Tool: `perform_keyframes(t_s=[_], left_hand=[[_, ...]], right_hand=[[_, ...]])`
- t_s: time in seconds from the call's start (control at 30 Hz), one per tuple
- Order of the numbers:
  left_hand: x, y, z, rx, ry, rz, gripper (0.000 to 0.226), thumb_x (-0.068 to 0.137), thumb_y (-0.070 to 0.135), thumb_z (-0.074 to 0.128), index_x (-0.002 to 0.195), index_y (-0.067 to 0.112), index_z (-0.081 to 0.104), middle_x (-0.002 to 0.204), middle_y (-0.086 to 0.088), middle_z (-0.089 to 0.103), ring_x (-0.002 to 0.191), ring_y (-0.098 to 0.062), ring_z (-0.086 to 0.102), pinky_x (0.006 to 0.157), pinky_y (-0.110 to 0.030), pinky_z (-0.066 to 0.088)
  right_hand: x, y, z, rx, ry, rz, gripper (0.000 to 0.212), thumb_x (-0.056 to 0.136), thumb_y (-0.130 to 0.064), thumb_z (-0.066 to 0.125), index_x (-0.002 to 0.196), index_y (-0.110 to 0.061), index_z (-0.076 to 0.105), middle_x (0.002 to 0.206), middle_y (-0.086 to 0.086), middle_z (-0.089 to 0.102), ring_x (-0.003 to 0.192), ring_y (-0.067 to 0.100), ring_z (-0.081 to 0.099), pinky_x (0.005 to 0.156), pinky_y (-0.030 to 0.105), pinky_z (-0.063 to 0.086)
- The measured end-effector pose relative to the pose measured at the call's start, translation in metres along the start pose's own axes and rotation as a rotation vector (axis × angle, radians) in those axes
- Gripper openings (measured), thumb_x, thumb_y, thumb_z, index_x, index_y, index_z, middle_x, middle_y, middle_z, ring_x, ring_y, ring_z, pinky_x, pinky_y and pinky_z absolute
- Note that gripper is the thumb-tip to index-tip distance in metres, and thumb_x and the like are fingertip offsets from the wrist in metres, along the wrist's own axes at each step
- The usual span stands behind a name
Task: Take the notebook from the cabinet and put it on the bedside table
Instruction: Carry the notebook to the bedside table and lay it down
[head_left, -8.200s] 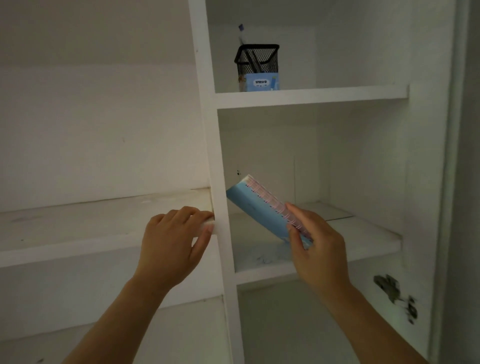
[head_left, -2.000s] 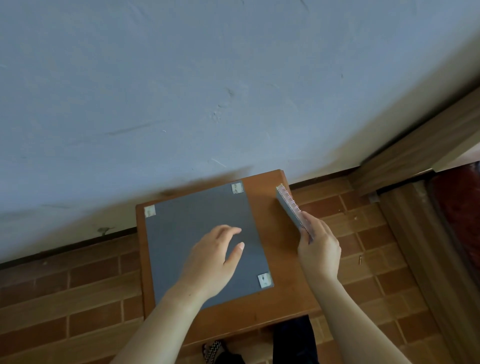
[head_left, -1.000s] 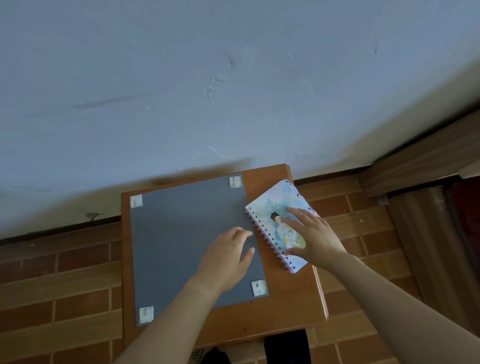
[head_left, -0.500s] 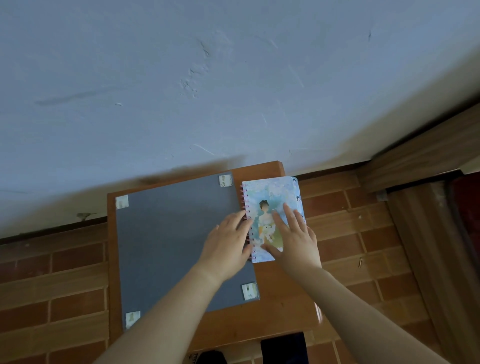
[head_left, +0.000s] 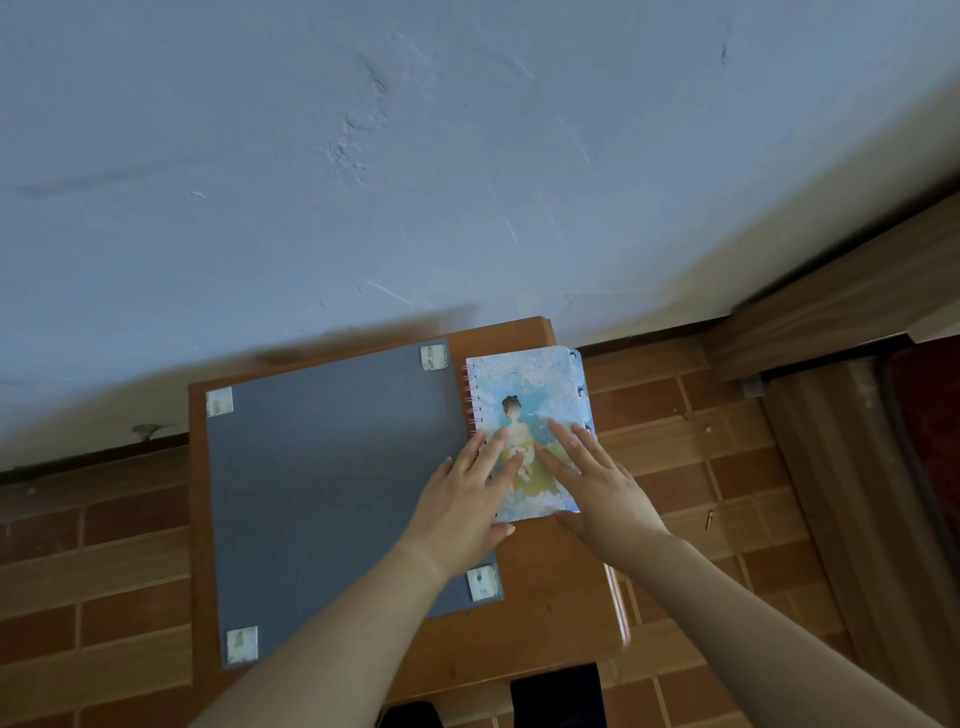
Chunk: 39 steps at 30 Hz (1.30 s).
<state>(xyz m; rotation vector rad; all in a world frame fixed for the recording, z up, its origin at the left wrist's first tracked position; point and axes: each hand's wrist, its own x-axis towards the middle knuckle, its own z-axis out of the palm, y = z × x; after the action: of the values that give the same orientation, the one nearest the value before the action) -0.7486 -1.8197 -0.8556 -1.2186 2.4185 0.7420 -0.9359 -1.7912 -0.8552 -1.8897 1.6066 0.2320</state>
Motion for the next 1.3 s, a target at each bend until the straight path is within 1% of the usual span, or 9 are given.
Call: perform_keyframes(t_s=[0.17, 0.33, 0.53, 0.6, 0.73, 0.83, 1.03, 1.13, 1.3], left_hand=[[0.004, -0.009, 0.0, 0.04, 0.009, -0.037, 0.079, 0.09, 0.043, 0.05, 0.146, 0.026, -0.001, 0.156, -0.002, -0.016, 0.142, -0.022, -0.016, 0.115, -0.046, 0.017], [0.009, -0.022, -0.006, 0.068, 0.048, -0.061, 0.075, 0.091, 0.039, 0.049, 0.147, 0.024, 0.001, 0.156, -0.003, -0.012, 0.142, -0.023, -0.013, 0.114, -0.046, 0.02], [0.013, -0.024, -0.006, 0.059, 0.092, -0.034, 0.075, 0.091, 0.038, 0.049, 0.147, 0.024, 0.0, 0.156, -0.002, -0.015, 0.142, -0.02, -0.016, 0.116, -0.042, 0.009], [0.016, -0.024, -0.002, 0.025, 0.097, -0.023, 0.076, 0.091, 0.037, 0.05, 0.147, 0.025, 0.0, 0.156, 0.0, -0.016, 0.142, -0.019, -0.015, 0.116, -0.039, 0.009], [0.018, -0.024, 0.003, -0.019, 0.125, -0.016, 0.078, 0.09, 0.033, 0.052, 0.147, 0.024, -0.001, 0.155, 0.001, -0.017, 0.142, -0.018, -0.013, 0.116, -0.036, 0.016], [0.017, -0.024, 0.002, -0.026, 0.136, -0.016, 0.078, 0.091, 0.031, 0.052, 0.147, 0.023, -0.002, 0.155, 0.001, -0.017, 0.142, -0.018, -0.013, 0.113, -0.032, 0.018], [0.018, -0.025, -0.001, -0.014, 0.131, -0.017, 0.077, 0.092, 0.031, 0.05, 0.147, 0.022, -0.003, 0.155, -0.001, -0.018, 0.142, -0.018, -0.014, 0.112, -0.03, 0.019], [0.017, -0.023, -0.003, -0.006, 0.122, -0.024, 0.077, 0.092, 0.03, 0.05, 0.147, 0.022, -0.003, 0.155, -0.001, -0.017, 0.142, -0.019, -0.013, 0.112, -0.031, 0.021], [0.02, -0.023, -0.008, 0.032, 0.083, -0.049, 0.076, 0.091, 0.031, 0.053, 0.147, 0.021, 0.003, 0.156, -0.003, -0.011, 0.143, -0.022, -0.006, 0.112, -0.039, 0.026]], right_hand=[[0.014, -0.003, -0.006, 0.019, 0.01, -0.031, 0.073, 0.087, -0.032, 0.059, 0.144, -0.031, 0.013, 0.155, -0.009, -0.01, 0.141, 0.014, -0.013, 0.107, 0.039, 0.033], [0.03, -0.01, -0.011, 0.012, 0.025, -0.044, 0.074, 0.087, -0.028, 0.059, 0.144, -0.03, 0.013, 0.155, -0.008, -0.01, 0.141, 0.015, -0.013, 0.105, 0.04, 0.037], [0.034, -0.012, -0.014, 0.004, 0.025, -0.057, 0.072, 0.088, -0.026, 0.059, 0.144, -0.03, 0.013, 0.155, -0.008, -0.012, 0.141, 0.015, -0.014, 0.1, 0.038, 0.041], [0.035, -0.012, -0.013, -0.018, 0.021, -0.062, 0.072, 0.089, -0.026, 0.058, 0.144, -0.03, 0.012, 0.155, -0.008, -0.013, 0.14, 0.014, -0.017, 0.101, 0.038, 0.04], [0.036, -0.012, -0.012, -0.066, 0.021, -0.074, 0.072, 0.091, -0.027, 0.055, 0.145, -0.03, 0.007, 0.155, -0.007, -0.016, 0.132, 0.009, -0.025, 0.106, 0.036, 0.033], [0.037, -0.012, -0.013, -0.075, 0.022, -0.088, 0.071, 0.091, -0.028, 0.054, 0.145, -0.03, 0.008, 0.155, -0.006, -0.016, 0.131, 0.01, -0.025, 0.106, 0.035, 0.032], [0.04, -0.012, -0.011, -0.075, 0.012, -0.094, 0.072, 0.091, -0.028, 0.053, 0.145, -0.029, 0.005, 0.154, -0.006, -0.019, 0.131, 0.013, -0.028, 0.111, 0.037, 0.023], [0.04, -0.012, -0.009, -0.075, 0.007, -0.093, 0.073, 0.092, -0.027, 0.052, 0.145, -0.028, 0.002, 0.153, -0.005, -0.02, 0.132, 0.014, -0.028, 0.112, 0.037, 0.019], [0.042, -0.01, -0.006, -0.108, 0.015, -0.112, 0.075, 0.091, -0.026, 0.053, 0.145, -0.026, 0.002, 0.154, -0.002, -0.018, 0.132, 0.017, -0.027, 0.114, 0.038, 0.006]])
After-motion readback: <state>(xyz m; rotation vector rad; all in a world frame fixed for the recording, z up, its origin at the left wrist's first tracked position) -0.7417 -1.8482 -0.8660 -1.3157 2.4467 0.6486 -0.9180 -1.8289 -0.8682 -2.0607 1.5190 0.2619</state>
